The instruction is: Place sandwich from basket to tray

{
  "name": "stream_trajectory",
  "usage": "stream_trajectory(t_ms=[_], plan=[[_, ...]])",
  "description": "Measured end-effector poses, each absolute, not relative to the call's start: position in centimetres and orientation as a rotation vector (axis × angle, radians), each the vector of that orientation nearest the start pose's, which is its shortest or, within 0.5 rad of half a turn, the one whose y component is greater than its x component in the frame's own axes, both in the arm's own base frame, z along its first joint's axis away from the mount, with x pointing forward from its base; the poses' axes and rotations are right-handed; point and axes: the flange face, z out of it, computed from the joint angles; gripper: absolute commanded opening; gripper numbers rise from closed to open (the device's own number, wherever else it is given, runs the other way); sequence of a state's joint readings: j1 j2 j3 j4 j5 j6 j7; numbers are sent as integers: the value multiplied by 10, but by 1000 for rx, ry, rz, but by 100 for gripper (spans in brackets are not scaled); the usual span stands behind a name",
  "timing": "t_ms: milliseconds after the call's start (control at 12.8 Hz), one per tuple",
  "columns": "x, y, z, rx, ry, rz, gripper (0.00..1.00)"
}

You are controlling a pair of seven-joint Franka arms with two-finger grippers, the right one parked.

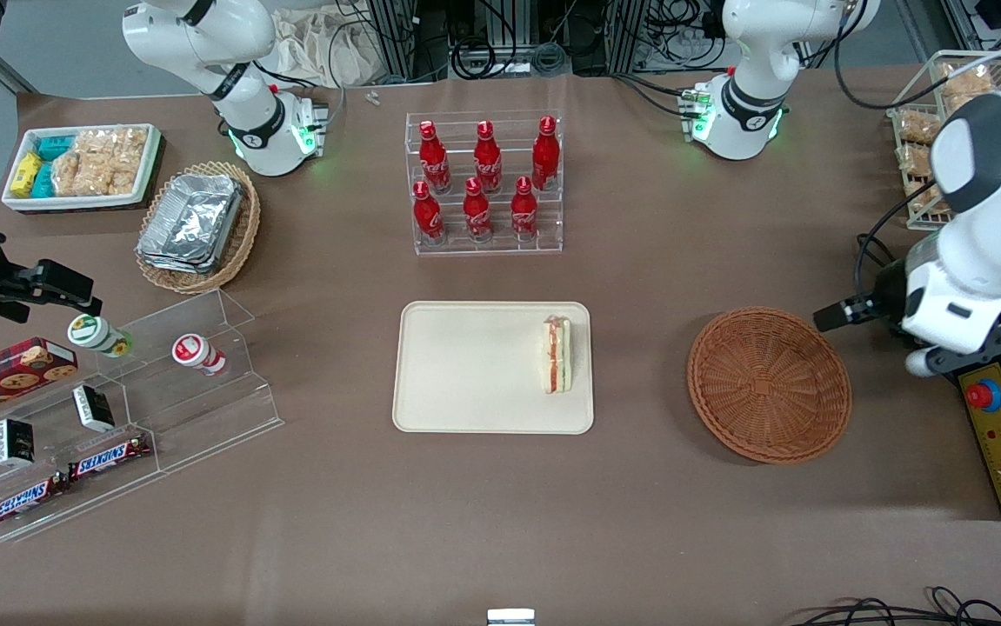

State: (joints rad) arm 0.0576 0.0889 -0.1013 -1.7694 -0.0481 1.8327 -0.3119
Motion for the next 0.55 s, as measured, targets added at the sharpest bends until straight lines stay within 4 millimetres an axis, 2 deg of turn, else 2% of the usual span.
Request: stream_trajectory(t_ms=[156,312,547], plan=[[584,-16,508,-3197,-375,48,100],[582,-20,521,-3206,-291,97,100],[578,-28,564,-3205,-213,131,100]])
